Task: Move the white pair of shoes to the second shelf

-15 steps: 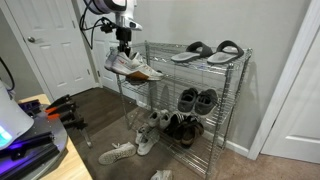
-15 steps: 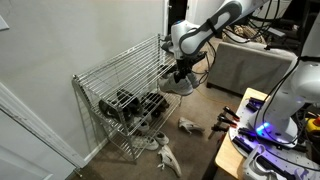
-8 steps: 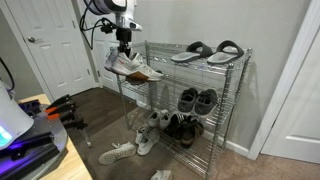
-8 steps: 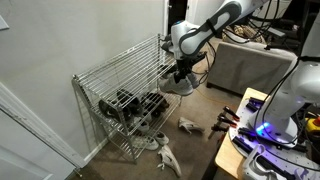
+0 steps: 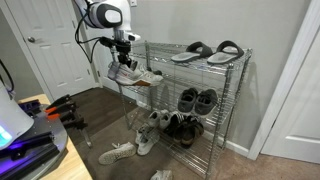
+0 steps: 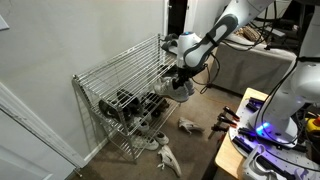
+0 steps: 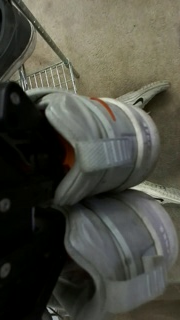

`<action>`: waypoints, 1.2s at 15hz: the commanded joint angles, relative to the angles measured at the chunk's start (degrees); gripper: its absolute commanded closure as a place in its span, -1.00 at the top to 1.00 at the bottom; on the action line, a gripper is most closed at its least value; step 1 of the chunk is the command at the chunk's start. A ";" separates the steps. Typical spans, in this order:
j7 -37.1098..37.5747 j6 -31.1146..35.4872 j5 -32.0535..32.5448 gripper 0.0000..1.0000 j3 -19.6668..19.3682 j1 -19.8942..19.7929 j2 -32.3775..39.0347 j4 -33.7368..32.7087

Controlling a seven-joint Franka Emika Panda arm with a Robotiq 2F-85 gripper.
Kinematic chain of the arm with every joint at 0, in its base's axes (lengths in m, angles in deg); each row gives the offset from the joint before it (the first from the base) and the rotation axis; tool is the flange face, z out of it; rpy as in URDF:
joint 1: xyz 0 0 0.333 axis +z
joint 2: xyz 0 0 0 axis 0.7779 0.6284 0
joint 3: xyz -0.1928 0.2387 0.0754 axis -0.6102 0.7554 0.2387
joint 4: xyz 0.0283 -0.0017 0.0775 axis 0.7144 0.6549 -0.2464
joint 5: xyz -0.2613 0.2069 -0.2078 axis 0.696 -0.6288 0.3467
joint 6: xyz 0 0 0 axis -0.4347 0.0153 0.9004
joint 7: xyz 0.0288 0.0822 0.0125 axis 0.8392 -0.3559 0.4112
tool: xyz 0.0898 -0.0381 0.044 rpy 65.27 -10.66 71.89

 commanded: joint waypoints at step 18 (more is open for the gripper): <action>4.68 29.00 2.95 -0.91 -13.52 9.80 17.89 -7.08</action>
